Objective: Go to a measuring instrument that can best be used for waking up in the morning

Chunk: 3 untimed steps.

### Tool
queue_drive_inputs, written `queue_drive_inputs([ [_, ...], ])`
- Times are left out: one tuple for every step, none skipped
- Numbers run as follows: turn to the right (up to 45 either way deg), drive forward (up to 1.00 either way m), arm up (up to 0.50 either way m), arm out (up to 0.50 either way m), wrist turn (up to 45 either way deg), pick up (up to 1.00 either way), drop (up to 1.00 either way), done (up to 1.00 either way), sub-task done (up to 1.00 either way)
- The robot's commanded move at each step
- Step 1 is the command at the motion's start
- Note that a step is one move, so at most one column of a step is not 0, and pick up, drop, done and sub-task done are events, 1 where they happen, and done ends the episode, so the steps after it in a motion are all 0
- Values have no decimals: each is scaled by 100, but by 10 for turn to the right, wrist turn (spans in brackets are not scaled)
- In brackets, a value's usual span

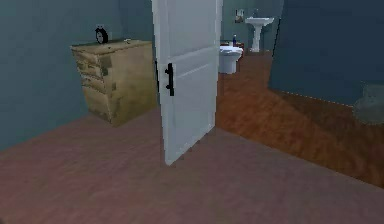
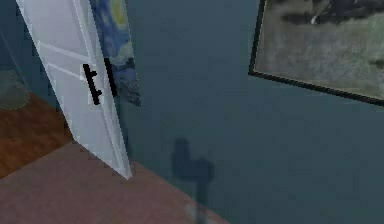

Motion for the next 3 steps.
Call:
queue_drive_inputs([
  [-150, 0, 0, 0, 0, 0, 0, 0, 0],
  [0, 55, 0, 0, 0, 0, 0, 0, 0],
  [-180, 0, 0, 0, 0, 0, 0, 0, 0],
])
